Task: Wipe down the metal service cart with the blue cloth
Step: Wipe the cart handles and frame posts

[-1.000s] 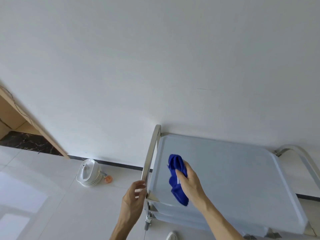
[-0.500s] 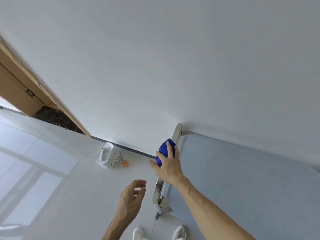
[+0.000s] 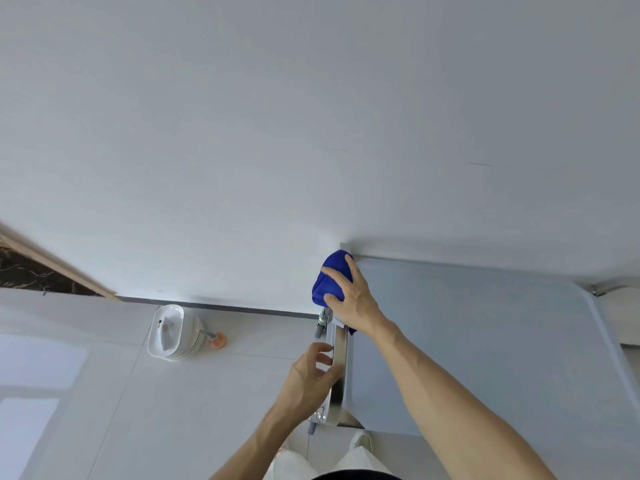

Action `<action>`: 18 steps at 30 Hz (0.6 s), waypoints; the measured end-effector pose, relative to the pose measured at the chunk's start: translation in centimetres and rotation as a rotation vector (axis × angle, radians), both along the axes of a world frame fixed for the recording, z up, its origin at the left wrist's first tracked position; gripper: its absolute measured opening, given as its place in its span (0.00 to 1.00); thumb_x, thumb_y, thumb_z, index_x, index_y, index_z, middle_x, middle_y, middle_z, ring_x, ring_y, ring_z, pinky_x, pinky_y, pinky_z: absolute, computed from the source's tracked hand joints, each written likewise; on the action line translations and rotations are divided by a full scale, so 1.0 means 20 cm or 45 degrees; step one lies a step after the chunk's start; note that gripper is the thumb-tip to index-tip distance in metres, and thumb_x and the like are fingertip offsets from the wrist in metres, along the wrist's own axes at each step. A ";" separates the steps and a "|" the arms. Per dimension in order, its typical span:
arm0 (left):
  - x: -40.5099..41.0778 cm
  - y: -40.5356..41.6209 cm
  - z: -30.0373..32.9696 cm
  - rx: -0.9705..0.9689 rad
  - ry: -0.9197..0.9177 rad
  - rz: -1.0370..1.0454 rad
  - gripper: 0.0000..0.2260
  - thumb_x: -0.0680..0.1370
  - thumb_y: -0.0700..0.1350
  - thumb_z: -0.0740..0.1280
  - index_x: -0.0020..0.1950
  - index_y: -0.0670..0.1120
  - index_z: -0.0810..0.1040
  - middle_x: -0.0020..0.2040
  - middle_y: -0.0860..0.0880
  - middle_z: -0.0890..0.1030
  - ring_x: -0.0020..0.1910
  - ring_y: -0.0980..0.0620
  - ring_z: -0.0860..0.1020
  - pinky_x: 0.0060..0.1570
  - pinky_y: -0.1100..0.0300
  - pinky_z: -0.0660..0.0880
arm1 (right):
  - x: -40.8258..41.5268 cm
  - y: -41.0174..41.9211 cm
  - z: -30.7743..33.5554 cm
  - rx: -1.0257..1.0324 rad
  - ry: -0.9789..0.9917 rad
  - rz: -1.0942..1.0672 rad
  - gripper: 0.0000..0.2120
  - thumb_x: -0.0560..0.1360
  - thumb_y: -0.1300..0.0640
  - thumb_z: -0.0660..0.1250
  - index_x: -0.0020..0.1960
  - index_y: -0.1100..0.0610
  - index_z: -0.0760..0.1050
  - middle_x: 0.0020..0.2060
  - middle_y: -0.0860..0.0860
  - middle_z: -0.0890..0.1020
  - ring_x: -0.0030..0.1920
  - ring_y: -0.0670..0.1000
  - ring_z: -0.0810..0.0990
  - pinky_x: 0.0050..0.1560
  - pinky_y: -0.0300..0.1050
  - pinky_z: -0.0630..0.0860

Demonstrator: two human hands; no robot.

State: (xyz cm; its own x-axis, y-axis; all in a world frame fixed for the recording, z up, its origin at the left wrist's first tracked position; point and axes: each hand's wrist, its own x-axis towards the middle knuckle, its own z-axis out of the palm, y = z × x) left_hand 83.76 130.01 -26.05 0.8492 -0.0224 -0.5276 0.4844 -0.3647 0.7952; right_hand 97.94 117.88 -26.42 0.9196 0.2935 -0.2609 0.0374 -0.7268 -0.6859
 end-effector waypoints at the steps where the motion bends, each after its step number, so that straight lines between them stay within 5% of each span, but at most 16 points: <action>1: 0.02 0.00 -0.01 -0.009 0.024 -0.025 0.15 0.78 0.53 0.66 0.63 0.56 0.69 0.53 0.57 0.78 0.45 0.60 0.81 0.41 0.65 0.80 | 0.02 0.01 0.01 -0.009 0.031 -0.015 0.27 0.79 0.57 0.62 0.76 0.42 0.64 0.81 0.49 0.45 0.79 0.54 0.51 0.75 0.51 0.60; 7: 0.06 0.03 -0.05 -0.064 0.110 -0.092 0.15 0.79 0.53 0.66 0.65 0.56 0.70 0.55 0.54 0.80 0.48 0.55 0.82 0.44 0.60 0.82 | 0.24 0.01 0.02 -0.013 0.139 -0.068 0.28 0.77 0.55 0.63 0.74 0.40 0.65 0.78 0.47 0.52 0.73 0.55 0.64 0.66 0.49 0.71; 13: 0.04 0.00 -0.04 -0.089 0.095 -0.019 0.11 0.79 0.54 0.66 0.61 0.60 0.73 0.53 0.56 0.82 0.47 0.59 0.82 0.48 0.59 0.81 | 0.53 0.03 0.04 0.003 0.289 -0.131 0.21 0.74 0.54 0.64 0.66 0.42 0.73 0.68 0.48 0.66 0.53 0.50 0.75 0.39 0.39 0.73; 15: 0.04 0.00 -0.04 -0.084 0.091 -0.007 0.11 0.79 0.52 0.66 0.62 0.59 0.74 0.53 0.56 0.83 0.46 0.58 0.83 0.49 0.57 0.80 | 0.53 0.04 0.02 -0.010 0.247 -0.137 0.18 0.76 0.51 0.65 0.65 0.44 0.74 0.68 0.48 0.66 0.55 0.49 0.72 0.42 0.38 0.71; 18: 0.02 -0.01 -0.04 -0.101 0.090 0.016 0.12 0.79 0.50 0.67 0.62 0.59 0.75 0.52 0.56 0.84 0.45 0.57 0.84 0.49 0.54 0.80 | 0.36 0.04 -0.01 0.096 0.046 -0.181 0.13 0.78 0.49 0.67 0.62 0.48 0.78 0.71 0.49 0.66 0.66 0.52 0.71 0.61 0.39 0.66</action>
State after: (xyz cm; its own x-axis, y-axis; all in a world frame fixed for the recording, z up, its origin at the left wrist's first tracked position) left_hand 84.22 129.88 -26.84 0.8102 -0.0559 -0.5834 0.5447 -0.2955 0.7848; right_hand 105.17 118.74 -26.70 0.9438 0.1813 -0.2765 -0.0876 -0.6693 -0.7378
